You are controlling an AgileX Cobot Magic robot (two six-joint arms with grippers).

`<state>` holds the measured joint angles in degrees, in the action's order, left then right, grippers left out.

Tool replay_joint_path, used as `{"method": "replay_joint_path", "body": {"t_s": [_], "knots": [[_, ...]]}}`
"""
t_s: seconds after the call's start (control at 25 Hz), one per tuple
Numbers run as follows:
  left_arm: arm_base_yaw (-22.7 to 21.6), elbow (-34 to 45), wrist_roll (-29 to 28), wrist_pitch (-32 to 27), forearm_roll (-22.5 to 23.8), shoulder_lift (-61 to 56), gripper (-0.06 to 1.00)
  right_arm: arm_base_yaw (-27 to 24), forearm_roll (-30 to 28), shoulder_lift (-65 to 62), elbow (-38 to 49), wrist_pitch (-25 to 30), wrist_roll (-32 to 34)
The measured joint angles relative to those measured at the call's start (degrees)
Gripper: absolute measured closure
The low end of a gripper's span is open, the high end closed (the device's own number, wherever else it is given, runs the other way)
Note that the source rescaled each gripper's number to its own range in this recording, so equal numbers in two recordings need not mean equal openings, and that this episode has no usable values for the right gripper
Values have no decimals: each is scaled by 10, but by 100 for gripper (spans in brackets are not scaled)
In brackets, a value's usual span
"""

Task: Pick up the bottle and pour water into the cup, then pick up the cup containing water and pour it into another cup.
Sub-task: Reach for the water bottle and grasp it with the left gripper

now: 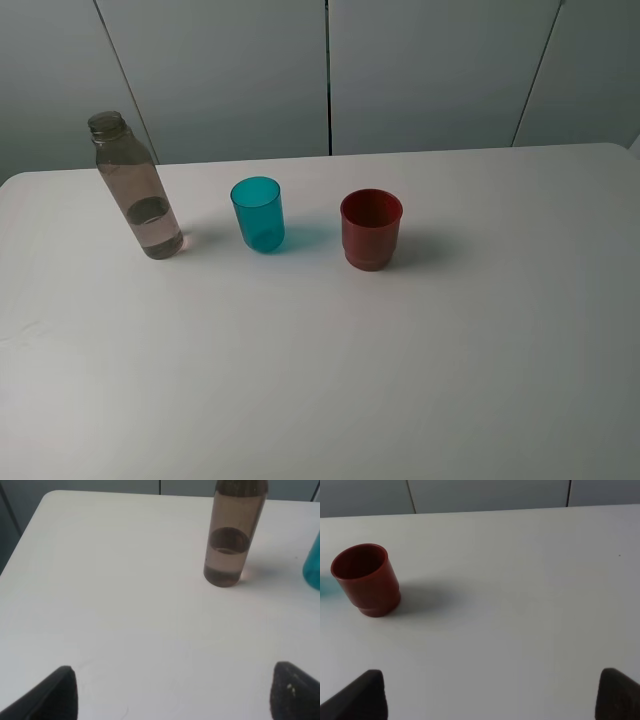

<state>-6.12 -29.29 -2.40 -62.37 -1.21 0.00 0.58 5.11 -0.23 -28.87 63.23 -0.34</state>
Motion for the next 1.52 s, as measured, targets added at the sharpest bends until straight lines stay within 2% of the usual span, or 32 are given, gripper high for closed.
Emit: {"method": "replay_joint_path", "body": {"t_s": [1.28,1.52], "knots": [[0,0,0,0,0,0,1,0,0,0,0,0,0],[0,-41,11,35,0,24,1,0,0,0,0,0,3]]}}
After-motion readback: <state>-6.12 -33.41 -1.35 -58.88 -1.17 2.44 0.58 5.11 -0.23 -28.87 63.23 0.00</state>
